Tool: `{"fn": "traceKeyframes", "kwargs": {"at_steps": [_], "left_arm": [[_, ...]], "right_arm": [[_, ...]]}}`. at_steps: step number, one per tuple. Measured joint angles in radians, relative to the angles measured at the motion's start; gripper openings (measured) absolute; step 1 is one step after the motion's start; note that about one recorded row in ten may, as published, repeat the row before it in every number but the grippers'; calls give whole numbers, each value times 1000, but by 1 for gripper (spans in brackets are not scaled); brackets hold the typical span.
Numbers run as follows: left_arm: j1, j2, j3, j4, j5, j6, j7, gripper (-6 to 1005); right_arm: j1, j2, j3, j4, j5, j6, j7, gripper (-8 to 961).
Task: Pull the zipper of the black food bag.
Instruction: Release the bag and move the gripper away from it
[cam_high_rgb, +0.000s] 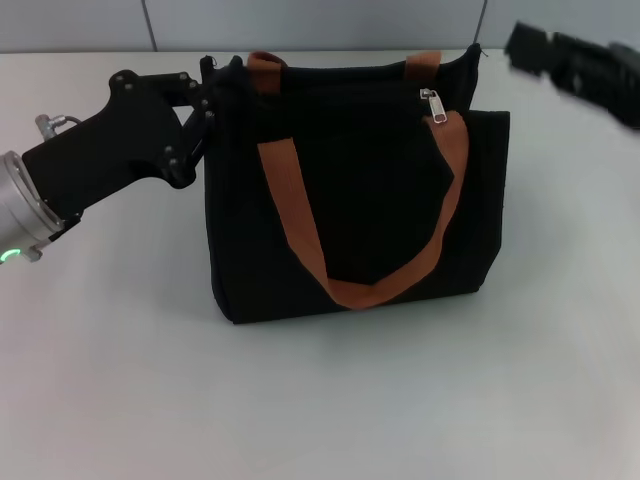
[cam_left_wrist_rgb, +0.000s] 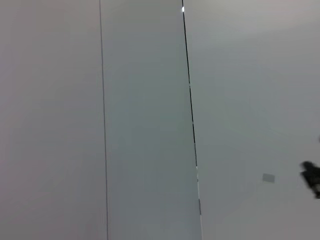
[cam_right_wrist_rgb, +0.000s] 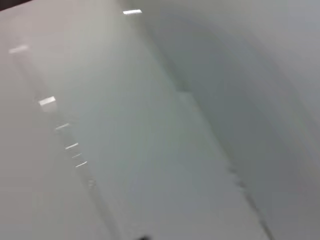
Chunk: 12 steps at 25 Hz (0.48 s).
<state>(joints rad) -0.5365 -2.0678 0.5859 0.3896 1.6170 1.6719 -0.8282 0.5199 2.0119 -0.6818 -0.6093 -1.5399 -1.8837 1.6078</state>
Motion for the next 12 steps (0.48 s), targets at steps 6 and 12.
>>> {"fn": "traceKeyframes", "kwargs": {"at_steps": [6,12], "left_arm": [[0,1,1,0,3,-7,-47,17],[4,4,2,0,4,-7,-89,18]], "right_arm": [[-65,19,-11,38,-185,-132,-413,330],[-105,41,-12,88,-432,-64,-650,565]]}}
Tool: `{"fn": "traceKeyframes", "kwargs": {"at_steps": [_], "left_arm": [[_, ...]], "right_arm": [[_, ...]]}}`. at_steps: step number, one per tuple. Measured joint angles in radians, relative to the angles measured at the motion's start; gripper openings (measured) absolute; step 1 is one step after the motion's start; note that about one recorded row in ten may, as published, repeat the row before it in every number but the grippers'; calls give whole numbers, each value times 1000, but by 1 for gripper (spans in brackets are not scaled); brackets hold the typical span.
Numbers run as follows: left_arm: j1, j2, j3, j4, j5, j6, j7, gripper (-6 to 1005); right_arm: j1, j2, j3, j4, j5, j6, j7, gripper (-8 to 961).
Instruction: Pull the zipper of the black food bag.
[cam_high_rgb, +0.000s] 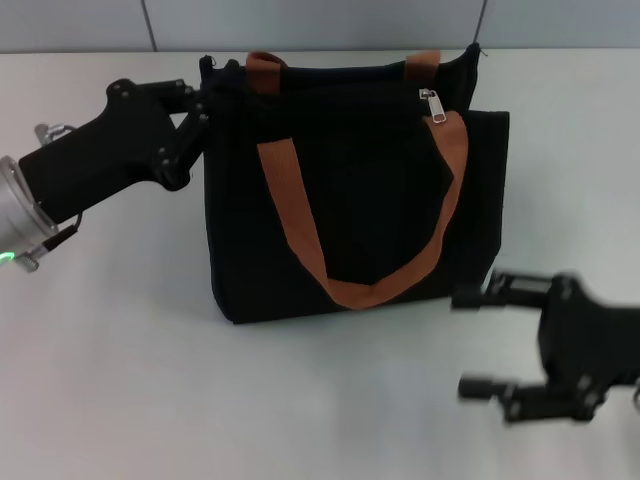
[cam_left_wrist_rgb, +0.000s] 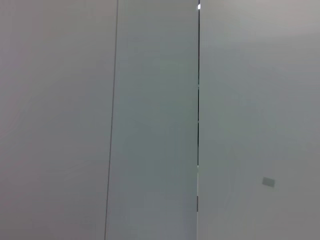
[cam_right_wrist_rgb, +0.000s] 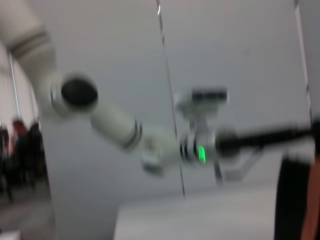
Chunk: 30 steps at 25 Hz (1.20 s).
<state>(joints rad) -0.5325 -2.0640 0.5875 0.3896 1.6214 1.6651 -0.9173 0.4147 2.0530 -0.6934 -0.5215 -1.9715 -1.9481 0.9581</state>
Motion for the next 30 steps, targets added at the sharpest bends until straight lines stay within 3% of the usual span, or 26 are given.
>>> {"fn": "traceKeyframes", "kwargs": {"at_steps": [2,4,18,25,27,29,30], "left_arm": [[19,1,0,4,3,8,-11,18],[27,1,0,6,4,12,-16,18],[48,8,4,21,17,53,-75,77],[45,48,11,159,97,50,-309,129],[46,69,8,195,116,57,-379,144],[46,89,6,204,119,70,-425,225],[47,110,-2,205,117,93,-456,265]], "right_arm": [[-1,3,0,31,-59,65,-58,640],[-2,5,0,67,-102,134,-110,841],[-4,12,9,110,-118,181,-163,841],[-1,12,12,119,-115,183,-162,841],[3,12,12,119,-115,187,-162,841],[5,13,12,119,-115,194,-162,841],[6,15,13,119,-115,196,-162,841]]}}
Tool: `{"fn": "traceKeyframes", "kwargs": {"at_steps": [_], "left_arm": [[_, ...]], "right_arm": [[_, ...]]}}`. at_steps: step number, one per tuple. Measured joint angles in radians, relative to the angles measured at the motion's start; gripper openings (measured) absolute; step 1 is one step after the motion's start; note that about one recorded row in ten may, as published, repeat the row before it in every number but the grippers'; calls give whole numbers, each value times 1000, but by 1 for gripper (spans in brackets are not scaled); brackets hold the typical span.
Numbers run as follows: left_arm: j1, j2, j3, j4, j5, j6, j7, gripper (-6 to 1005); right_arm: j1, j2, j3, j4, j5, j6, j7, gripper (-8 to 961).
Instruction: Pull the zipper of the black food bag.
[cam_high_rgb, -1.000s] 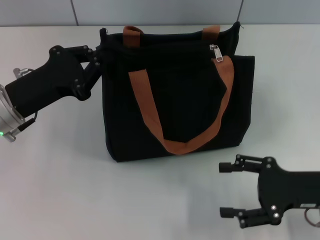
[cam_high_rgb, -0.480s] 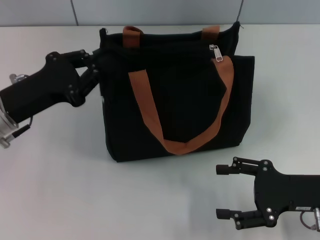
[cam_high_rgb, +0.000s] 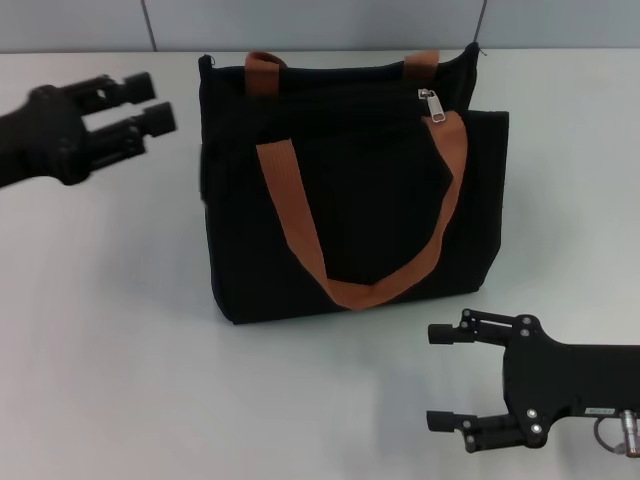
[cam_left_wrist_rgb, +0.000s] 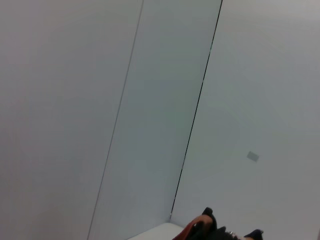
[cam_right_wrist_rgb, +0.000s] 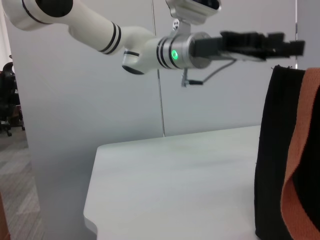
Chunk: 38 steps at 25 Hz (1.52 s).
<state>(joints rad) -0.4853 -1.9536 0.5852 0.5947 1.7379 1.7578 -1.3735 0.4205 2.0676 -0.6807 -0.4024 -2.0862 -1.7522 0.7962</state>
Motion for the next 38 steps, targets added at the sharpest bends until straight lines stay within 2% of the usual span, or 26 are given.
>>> {"fn": "traceKeyframes", "kwargs": {"at_steps": [2,3,4,7,8,10,13,16,18,23,29,38], "left_arm": [[2,14,-37,-2,-5,44,-16,346],[2,14,-37,-2,-5,44,-16,393],[3,16,-83,-6,-6,91,-15,441],[4,-5,-126,-12,-10,197,29,583],[7,-25,-111,-12,-10,228,64,649],[12,-42,-70,-13,-9,235,101,781],[26,-66,42,-35,-6,233,186,813],[41,-72,138,-97,4,223,289,834],[53,-72,171,-138,20,205,354,833],[84,-77,184,-211,121,119,459,831],[88,-107,185,-236,232,-11,465,829],[82,-114,190,-260,257,1,473,829]], "right_arm": [[1,4,2,0,2,2,0,841],[1,6,3,-1,3,2,0,841],[1,6,4,-3,4,2,0,841],[6,7,4,-1,5,0,2,841],[8,7,4,1,5,-1,4,841],[11,8,4,2,6,-3,9,841],[12,8,10,2,6,-10,12,841],[12,8,18,2,6,-20,13,841],[12,8,18,2,6,-31,14,841],[12,7,17,2,3,-39,32,841],[12,7,10,7,1,-31,41,841],[15,8,7,16,-1,-24,41,841]]}}
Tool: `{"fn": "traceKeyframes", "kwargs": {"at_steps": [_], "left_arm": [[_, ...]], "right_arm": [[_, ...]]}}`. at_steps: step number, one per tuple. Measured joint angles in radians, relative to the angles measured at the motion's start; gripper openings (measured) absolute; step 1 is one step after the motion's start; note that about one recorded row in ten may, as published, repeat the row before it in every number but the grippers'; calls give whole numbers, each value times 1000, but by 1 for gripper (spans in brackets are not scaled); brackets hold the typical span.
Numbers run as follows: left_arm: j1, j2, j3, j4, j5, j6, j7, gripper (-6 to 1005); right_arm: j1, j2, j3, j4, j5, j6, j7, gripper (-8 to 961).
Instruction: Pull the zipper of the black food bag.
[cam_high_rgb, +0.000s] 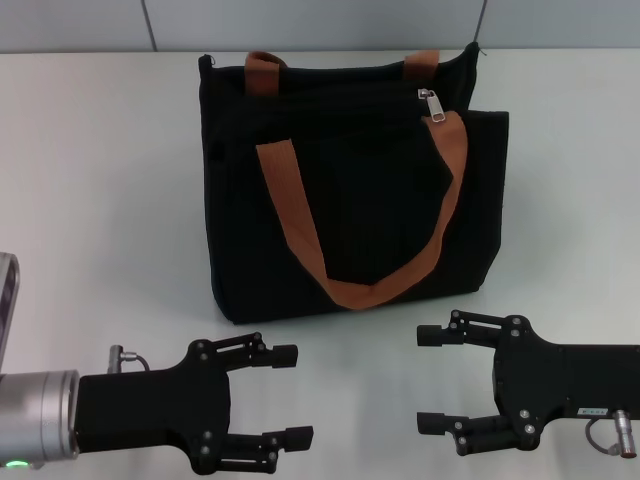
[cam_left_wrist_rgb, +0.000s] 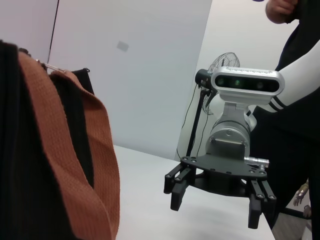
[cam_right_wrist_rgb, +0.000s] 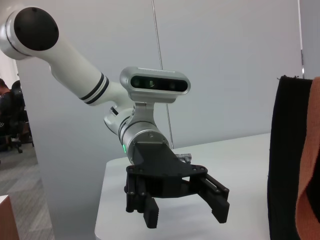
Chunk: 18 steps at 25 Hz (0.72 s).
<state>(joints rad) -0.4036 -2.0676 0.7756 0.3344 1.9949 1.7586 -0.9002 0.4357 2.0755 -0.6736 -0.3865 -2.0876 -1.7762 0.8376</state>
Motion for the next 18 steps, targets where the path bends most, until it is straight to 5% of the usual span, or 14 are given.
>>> {"fn": "traceKeyframes", "kwargs": {"at_steps": [18], "left_arm": [[-4,3,3,4,5,17,-1,829]], "right_arm": [[3,0,-3,0,-2,6,9,841]]}}
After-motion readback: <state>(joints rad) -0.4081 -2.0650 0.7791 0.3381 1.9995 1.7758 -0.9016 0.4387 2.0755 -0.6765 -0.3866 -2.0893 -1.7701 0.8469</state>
